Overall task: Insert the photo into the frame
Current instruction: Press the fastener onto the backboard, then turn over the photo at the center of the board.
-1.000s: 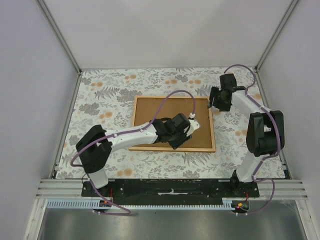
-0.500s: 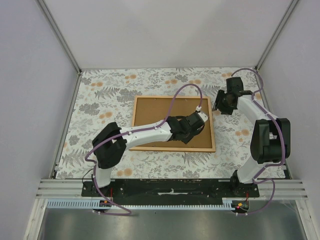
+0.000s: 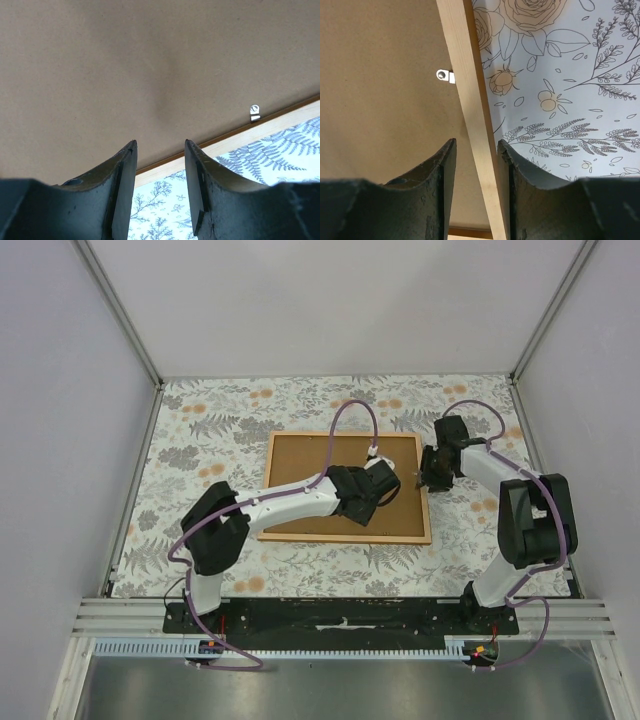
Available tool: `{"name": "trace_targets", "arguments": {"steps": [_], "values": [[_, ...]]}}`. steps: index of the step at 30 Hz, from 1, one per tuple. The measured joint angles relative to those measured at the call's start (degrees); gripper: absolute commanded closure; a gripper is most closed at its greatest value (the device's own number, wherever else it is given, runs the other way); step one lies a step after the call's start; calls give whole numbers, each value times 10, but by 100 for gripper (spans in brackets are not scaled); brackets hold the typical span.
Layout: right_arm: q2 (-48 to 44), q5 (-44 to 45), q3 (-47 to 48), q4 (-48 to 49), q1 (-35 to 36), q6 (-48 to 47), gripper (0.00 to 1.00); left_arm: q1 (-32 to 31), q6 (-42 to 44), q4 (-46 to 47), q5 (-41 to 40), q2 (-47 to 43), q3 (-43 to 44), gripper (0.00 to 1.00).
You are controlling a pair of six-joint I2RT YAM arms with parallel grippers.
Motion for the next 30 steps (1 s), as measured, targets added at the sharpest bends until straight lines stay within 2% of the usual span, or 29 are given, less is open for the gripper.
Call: {"name": "trace_targets", "arguments": {"steps": [5,15,16,20,21,24,30], "values": [[4,32,0,-1,17,-2,67,0,2,14,24,-32,-15,47],[27,62,16,-10,28,-6,67,0,63,99,78,-126,-93,44],[29,64,18,-12,29,-7,69,0,67,106,81,-129,-97,44],[34,75,27,-21,35,-17,96,-2,92,138,99,-140,-120,42],[34,77,28,-23,36,-22,100,-3,99,146,101,-144,-127,41],[36,82,37,-37,38,-35,100,-15,123,180,99,-155,-146,37],[40,102,83,-88,38,-35,100,-62,203,273,75,-172,-189,37]]}}
